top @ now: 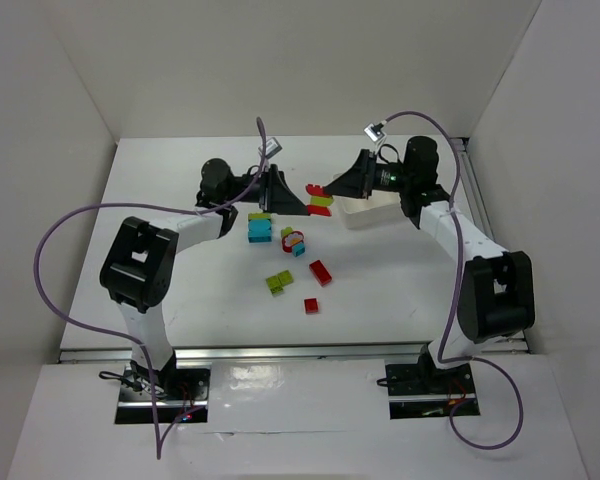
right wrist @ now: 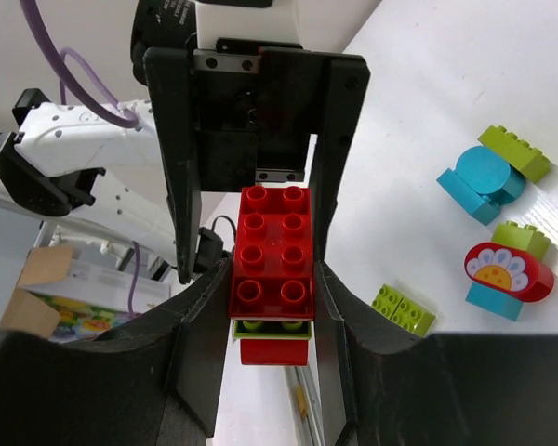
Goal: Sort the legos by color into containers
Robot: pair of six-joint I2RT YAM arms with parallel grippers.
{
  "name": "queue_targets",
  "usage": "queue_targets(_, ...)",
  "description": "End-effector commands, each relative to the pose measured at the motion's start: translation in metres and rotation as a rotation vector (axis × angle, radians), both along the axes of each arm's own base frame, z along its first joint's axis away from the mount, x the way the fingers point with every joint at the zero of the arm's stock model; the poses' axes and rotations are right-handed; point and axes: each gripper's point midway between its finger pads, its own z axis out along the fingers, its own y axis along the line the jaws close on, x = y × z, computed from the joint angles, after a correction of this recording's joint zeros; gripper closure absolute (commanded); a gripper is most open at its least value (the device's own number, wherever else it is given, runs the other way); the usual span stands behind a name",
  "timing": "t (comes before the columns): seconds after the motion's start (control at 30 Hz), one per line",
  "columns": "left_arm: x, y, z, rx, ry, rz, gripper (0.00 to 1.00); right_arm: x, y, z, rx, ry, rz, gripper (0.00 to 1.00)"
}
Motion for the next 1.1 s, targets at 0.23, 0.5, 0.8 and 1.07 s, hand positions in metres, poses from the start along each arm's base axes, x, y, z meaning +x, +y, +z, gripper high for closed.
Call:
queue_targets(0.23,0.0,-0.015,0.006,0.047,-0.127,-0.014,0.35,0.0,0.006,0.01,0.001,-0.054,0.026,0.82)
queue_targets(0.5,-0.002,-0.014,0.017,0.045,-0.144,-0.014,0.86,0.001,0.01,0.009,0.001,-0.054,0.026,0.82)
queue_targets(0.8,-0.006,-0.01,-0.005,0.118,-0.121,-0.017,1.0,0.032,-0.022,0.032,-0.015,-0.103,-0.194,0.82)
queue_targets(1.07,-0.004,-0.001,-0.02,0.156,-0.062,0.014,1.0,0.057,-0.044,0.032,-0.05,-0.059,-0.315,0.82)
